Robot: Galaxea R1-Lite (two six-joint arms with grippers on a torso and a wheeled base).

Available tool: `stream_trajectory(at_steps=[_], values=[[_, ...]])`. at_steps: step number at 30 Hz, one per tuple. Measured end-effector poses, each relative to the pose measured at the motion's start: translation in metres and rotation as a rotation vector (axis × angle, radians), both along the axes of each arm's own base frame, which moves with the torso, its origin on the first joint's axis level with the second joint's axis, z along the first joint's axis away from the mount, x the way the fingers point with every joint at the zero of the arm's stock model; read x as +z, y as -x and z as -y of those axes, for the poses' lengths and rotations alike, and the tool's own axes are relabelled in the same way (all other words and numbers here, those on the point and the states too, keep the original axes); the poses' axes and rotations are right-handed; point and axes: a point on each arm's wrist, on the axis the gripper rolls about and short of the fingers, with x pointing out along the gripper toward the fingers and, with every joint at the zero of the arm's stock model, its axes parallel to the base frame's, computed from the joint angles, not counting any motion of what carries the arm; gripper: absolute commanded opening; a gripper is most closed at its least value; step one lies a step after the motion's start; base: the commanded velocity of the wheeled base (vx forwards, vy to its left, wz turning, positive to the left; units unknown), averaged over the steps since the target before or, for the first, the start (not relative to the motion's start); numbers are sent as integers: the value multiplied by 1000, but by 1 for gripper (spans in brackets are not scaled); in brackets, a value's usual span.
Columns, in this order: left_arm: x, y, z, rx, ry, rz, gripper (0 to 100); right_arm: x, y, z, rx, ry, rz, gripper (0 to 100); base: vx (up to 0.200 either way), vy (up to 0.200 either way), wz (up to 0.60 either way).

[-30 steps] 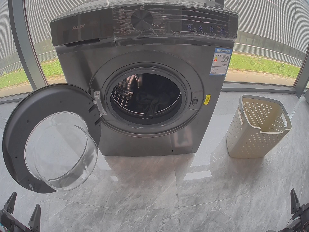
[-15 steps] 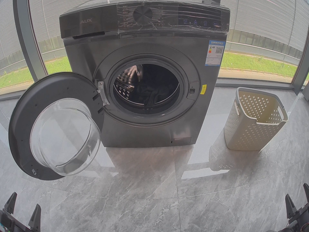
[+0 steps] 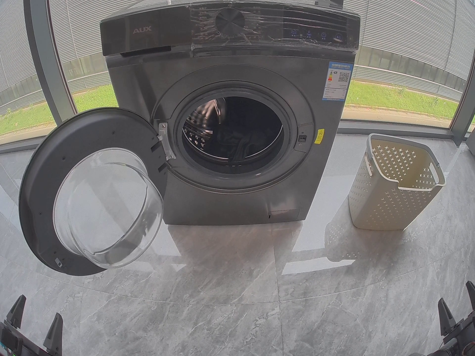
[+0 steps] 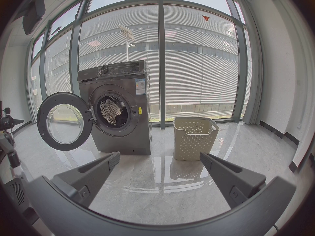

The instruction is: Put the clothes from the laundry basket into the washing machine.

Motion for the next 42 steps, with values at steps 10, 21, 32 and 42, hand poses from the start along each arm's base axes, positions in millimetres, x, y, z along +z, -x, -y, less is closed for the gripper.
stream_trajectory(at_steps=[10, 21, 32, 42], values=[[0, 0, 0, 0, 2, 0, 100, 0, 0, 0, 1, 0, 0, 100, 0, 200, 0], [0, 0, 0, 0, 1, -1, 100, 0, 0, 0, 0, 0, -1, 100, 0, 200, 0], [0, 0, 0, 0, -1, -1, 100, 0, 0, 0, 0, 0, -1, 100, 0, 91, 0], [0, 0, 0, 0, -7, -1, 100, 0, 0, 0, 0, 0, -2, 100, 0, 0, 0]])
